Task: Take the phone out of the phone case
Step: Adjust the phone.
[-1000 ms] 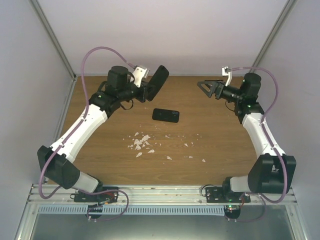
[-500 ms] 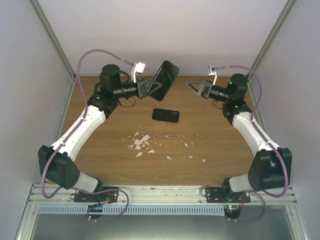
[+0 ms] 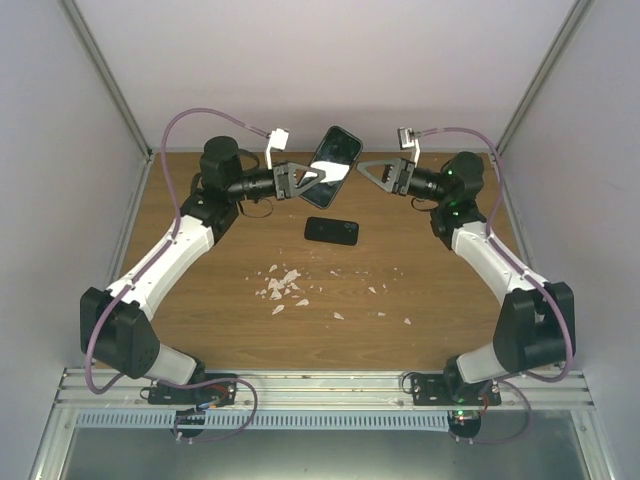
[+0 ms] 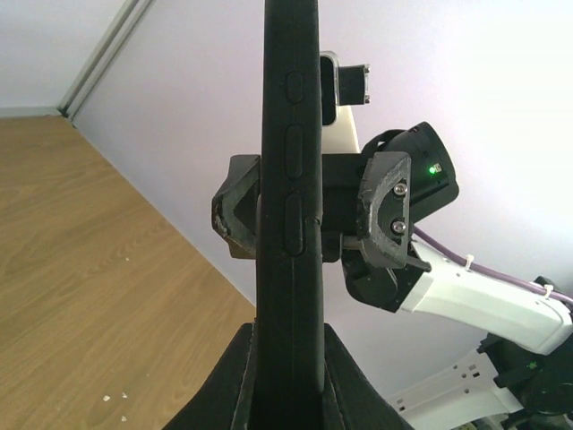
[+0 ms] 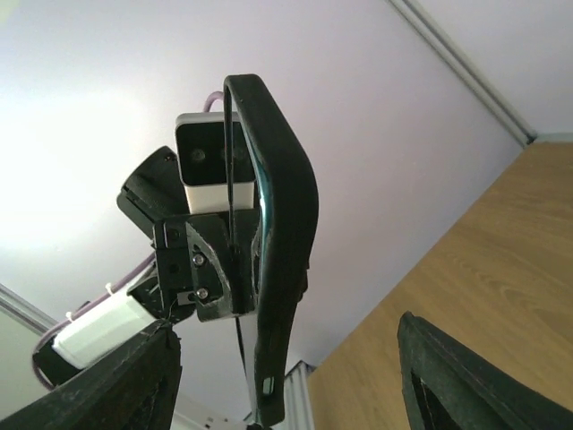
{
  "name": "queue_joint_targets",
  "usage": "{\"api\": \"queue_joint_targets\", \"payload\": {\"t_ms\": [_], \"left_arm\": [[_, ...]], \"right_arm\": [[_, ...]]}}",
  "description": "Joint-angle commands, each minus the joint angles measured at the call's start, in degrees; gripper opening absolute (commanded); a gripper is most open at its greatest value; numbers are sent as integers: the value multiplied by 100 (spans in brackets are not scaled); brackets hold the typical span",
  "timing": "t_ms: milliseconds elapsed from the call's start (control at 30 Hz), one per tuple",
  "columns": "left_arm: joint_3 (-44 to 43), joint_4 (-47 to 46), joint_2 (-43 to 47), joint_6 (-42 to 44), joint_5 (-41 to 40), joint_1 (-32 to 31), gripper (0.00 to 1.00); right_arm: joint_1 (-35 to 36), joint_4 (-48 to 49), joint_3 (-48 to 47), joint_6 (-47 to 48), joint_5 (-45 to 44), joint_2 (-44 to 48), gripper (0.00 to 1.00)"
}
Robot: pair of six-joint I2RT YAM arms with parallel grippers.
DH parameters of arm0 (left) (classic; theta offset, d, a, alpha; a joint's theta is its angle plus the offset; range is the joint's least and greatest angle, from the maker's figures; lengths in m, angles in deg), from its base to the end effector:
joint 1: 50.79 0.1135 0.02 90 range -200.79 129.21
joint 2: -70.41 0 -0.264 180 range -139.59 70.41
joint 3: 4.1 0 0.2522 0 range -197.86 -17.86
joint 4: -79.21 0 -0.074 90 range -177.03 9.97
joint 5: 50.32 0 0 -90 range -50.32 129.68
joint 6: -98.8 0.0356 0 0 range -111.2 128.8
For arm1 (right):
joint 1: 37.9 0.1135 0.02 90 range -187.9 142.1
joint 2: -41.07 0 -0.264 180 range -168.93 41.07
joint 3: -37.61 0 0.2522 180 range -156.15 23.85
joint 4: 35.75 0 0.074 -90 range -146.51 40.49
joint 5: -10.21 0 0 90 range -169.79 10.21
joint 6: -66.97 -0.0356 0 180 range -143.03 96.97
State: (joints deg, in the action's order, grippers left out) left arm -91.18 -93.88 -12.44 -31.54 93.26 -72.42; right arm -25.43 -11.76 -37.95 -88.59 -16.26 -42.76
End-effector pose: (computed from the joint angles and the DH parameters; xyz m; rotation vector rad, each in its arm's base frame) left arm 0.2996 -0.1496 0.3896 0.5208 1.7727 -1.5382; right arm 0.3131 0.1019 0.3640 -0.3825 1.6945 1.7649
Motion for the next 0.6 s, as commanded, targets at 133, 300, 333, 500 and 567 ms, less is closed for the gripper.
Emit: {"api": "queue_joint_targets", "payload": {"t_ms": [133,300,333,500,567], "left_arm": [[230,-1132,210,-543,161,35,0],[300,-1420,146,-857,153,27,0],[286,-1416,131,-873,140,30,0],[272,-1471,123,-983,99,33,0],[299,-1531,128,-1040,87,26,0]], "right_arm": [[191,568,20,-447,-25,-135,56],[246,857,20,-734,-152,-238,50],[260,928,12,-824,-175,-265,49],[311,1073,-24,-1036,-290,-423,46],[334,1106,-26,-1119,-343,-479,46]]}}
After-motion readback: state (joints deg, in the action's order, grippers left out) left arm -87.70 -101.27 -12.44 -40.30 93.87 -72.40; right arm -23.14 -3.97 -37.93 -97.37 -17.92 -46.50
